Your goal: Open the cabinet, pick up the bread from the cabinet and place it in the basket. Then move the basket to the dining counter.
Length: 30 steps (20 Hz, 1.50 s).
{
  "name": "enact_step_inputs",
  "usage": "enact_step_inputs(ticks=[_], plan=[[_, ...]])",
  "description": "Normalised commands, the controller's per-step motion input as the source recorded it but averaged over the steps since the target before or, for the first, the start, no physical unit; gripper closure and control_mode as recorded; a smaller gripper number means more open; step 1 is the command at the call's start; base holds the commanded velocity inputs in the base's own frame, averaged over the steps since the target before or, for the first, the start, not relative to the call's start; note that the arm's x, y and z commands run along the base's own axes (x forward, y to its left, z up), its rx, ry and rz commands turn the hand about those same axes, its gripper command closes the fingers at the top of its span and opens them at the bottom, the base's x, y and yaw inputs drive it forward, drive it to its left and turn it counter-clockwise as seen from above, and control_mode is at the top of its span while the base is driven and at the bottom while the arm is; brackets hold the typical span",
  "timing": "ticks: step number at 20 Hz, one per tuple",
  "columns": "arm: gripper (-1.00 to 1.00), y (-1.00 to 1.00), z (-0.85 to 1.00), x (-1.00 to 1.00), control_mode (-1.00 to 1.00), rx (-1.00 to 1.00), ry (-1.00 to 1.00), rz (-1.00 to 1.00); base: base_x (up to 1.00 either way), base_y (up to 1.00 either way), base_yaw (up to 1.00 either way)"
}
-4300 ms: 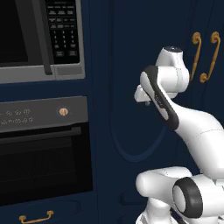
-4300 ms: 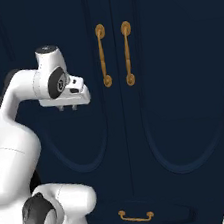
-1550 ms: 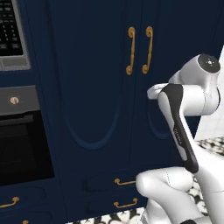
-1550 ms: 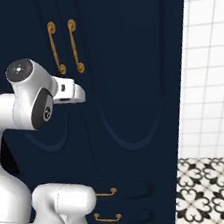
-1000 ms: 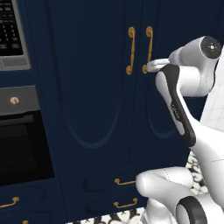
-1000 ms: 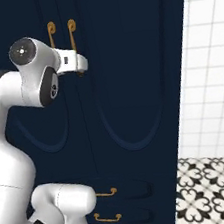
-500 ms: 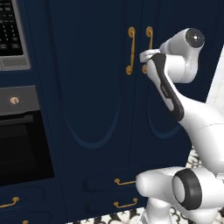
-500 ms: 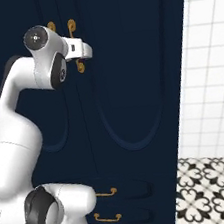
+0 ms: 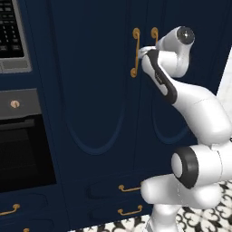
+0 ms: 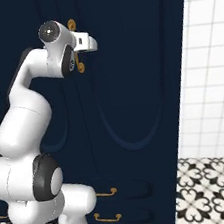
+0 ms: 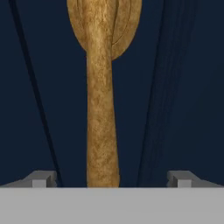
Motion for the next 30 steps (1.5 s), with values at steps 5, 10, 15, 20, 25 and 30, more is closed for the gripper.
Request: enact_step_inputs(ticks=[5,10,15,20,25,30], plan=[[1.0,0.0,-0.15,0.73,-1.0,0.0,0.0,0.0,0.0,0.0,0.0],[1.0,-0.01,-0.73,0.55,-1.0,0.0,-0.12,0.0,0.0,0.0,0.0],[1.0,-0.63,-0.6,0.13,-1.0,-0.03,-0.09,-0.08,0.0,0.0,0.0],[1.0,-1.0,0.0,-0.27,-1.0,0.06,0.08,-0.18,0.0,0.0,0.0],[1.0,-1.0,-0.01,-0.52,-1.0,0.07,0.01,-0.06,0.0,0.0,0.0],[1.0,-1.0,0.0,-0.67,-1.0,0.06,0.0,0.0,0.0,0.0,0.0]])
